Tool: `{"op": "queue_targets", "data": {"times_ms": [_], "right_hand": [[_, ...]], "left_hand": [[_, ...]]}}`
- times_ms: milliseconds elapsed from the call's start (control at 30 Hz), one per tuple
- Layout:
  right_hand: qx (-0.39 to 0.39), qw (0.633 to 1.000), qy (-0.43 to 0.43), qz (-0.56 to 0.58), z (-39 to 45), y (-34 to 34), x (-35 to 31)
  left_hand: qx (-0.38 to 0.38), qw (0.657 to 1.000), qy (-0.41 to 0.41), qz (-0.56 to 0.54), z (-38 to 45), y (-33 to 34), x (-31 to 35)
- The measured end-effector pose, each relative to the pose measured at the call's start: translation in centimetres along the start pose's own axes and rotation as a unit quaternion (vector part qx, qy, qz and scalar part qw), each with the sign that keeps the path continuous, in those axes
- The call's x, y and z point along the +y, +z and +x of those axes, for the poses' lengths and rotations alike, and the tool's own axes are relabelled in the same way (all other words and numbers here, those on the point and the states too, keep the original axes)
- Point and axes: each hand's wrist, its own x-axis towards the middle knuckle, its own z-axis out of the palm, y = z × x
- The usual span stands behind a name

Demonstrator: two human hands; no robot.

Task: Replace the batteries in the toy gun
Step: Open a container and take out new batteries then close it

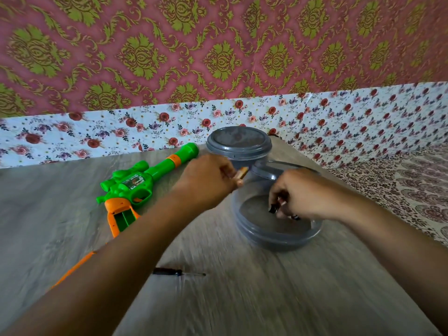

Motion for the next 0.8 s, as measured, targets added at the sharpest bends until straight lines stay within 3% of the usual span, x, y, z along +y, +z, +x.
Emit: {"op": "queue_targets", "data": {"times_ms": [100,200,300,400,633,800], "right_hand": [[0.048,0.992,-0.028,0.114,-0.1,-1.4,-2.3],[0.027,0.974,-0.064,0.214,0.0,-1.9,-5.4],[-0.042,0.979,-0.079,0.183,0.5,-0.1,-8.3],[-0.079,0.983,-0.042,0.159,1.2,2.7,-10.0],[-0.054,0.977,0.043,0.200,3.0,6.0,-11.7],[-0.024,0.971,0.055,0.233,3.1,6.8,-11.0]], "left_hand": [[-0.028,0.999,-0.043,-0.002,-2.1,-1.1,-2.0],[-0.061,0.994,-0.085,-0.008,-3.7,-1.3,-4.2],[-0.085,0.988,-0.123,-0.029,-5.0,-1.3,-6.2],[-0.086,0.984,-0.152,-0.039,-5.5,-0.8,-7.6],[-0.084,0.983,-0.155,0.052,-6.0,0.6,-7.8],[-0.094,0.984,-0.137,0.060,-6.3,0.5,-7.7]]}}
